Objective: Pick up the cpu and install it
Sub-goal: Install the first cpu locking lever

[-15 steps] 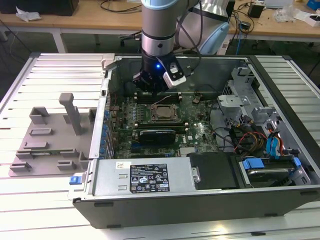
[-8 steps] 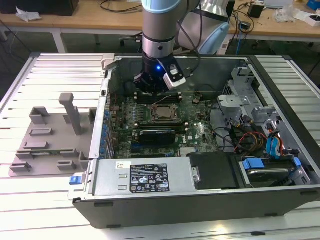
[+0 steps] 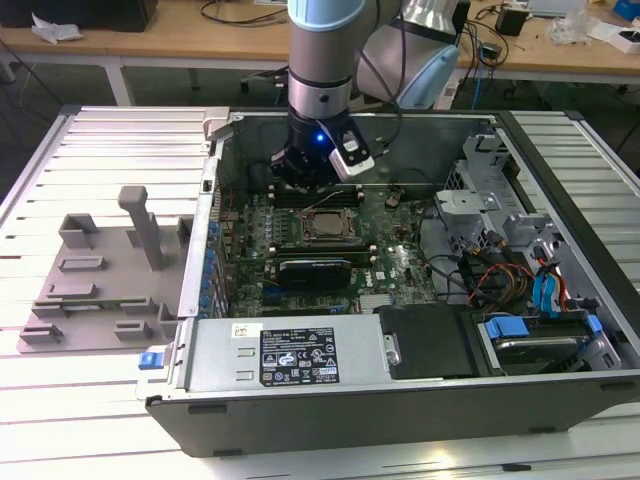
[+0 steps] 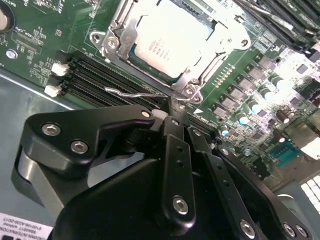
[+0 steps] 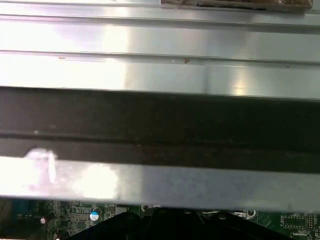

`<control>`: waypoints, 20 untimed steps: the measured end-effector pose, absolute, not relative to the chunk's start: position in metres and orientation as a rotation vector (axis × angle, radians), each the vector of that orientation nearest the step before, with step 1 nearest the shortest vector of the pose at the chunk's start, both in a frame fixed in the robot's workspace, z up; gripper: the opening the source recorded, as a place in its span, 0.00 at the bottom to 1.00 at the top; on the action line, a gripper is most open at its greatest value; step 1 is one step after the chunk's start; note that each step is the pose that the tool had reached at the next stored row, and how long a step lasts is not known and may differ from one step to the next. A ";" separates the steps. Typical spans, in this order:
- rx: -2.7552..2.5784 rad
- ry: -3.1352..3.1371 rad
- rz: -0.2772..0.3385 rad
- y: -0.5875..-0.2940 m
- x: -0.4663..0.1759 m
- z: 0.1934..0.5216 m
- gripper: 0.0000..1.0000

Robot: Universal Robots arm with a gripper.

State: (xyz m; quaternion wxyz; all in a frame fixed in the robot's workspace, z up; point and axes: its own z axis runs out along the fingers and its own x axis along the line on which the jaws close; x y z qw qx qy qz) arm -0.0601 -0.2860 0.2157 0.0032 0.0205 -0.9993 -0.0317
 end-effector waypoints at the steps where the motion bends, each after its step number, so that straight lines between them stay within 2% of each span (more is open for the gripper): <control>1: 0.064 -3.133 -0.099 -0.286 -0.057 0.214 0.11; 20: 0.066 -3.131 -0.077 -0.282 -0.031 0.202 0.11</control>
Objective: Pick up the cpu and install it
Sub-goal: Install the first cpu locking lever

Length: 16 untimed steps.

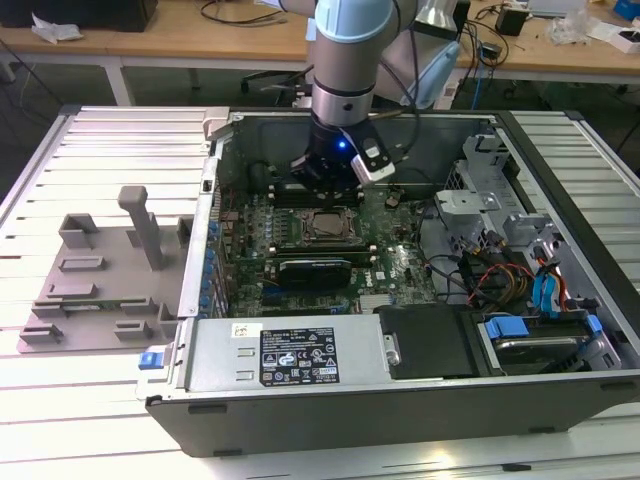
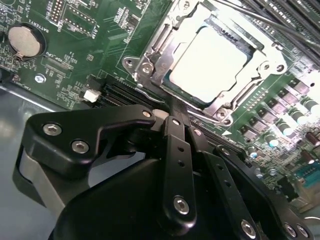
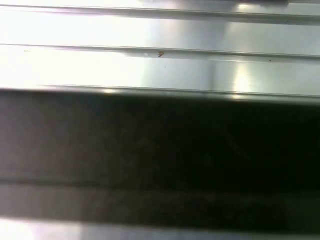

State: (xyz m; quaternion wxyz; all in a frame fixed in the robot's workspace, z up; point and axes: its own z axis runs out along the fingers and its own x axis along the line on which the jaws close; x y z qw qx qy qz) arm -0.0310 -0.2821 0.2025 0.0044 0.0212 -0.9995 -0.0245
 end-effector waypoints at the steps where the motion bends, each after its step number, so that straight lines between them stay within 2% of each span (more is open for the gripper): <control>1: 0.067 -3.131 -0.077 -0.282 -0.030 0.202 0.11; 16: 0.066 -3.128 -0.062 -0.280 -0.020 0.207 0.11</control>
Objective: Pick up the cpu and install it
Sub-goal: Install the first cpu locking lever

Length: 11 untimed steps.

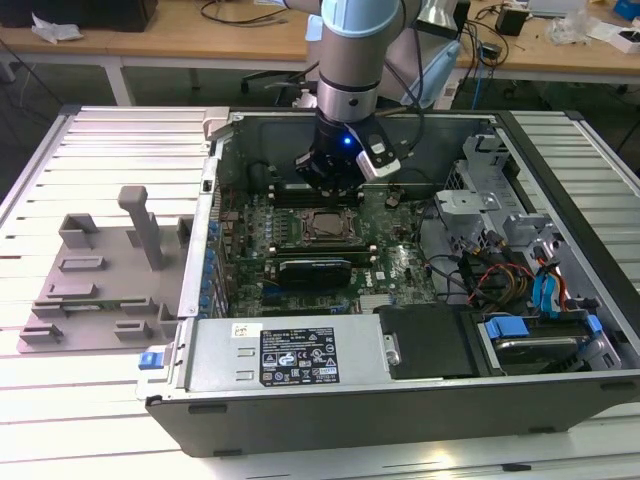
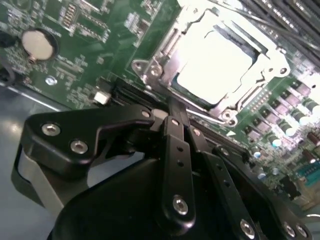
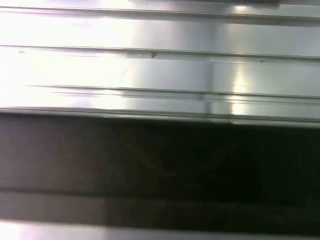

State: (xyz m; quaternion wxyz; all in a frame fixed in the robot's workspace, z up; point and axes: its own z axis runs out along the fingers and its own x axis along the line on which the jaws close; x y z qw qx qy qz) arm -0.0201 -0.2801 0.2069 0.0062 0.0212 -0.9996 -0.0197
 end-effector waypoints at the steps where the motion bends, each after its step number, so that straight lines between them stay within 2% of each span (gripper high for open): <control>1: 0.066 -3.125 -0.062 -0.280 -0.017 0.207 0.11; 11: 0.066 -3.113 -0.047 -0.279 -0.007 0.204 0.11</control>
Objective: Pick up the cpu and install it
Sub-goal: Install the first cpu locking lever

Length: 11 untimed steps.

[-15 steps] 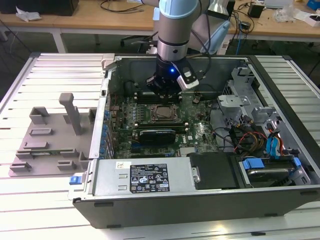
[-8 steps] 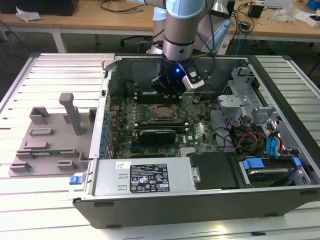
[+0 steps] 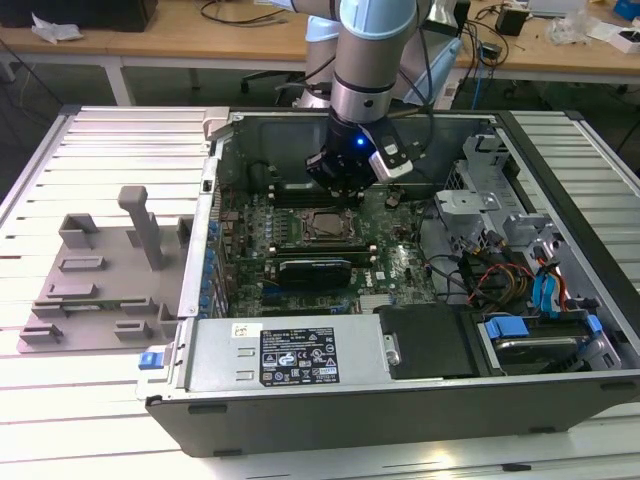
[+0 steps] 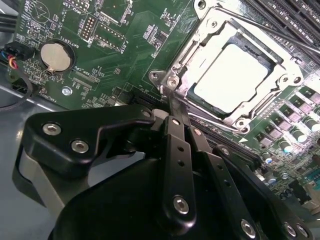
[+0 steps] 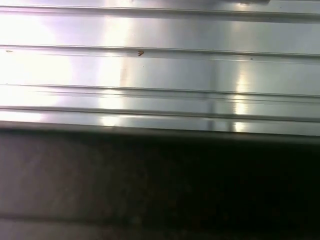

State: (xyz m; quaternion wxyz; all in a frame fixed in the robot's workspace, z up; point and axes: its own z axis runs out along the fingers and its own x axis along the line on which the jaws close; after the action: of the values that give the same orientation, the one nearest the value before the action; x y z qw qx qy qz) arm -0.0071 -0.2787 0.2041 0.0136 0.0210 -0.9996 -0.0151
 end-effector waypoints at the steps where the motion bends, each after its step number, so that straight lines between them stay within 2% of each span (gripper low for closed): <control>1: 0.066 -3.113 -0.045 -0.279 -0.007 0.204 0.11; 11: 0.066 -3.120 -0.041 -0.280 -0.013 0.205 0.11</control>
State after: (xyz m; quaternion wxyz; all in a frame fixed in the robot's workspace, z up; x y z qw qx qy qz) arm -0.0127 -0.2796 0.2047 0.0103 0.0211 -0.9996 -0.0132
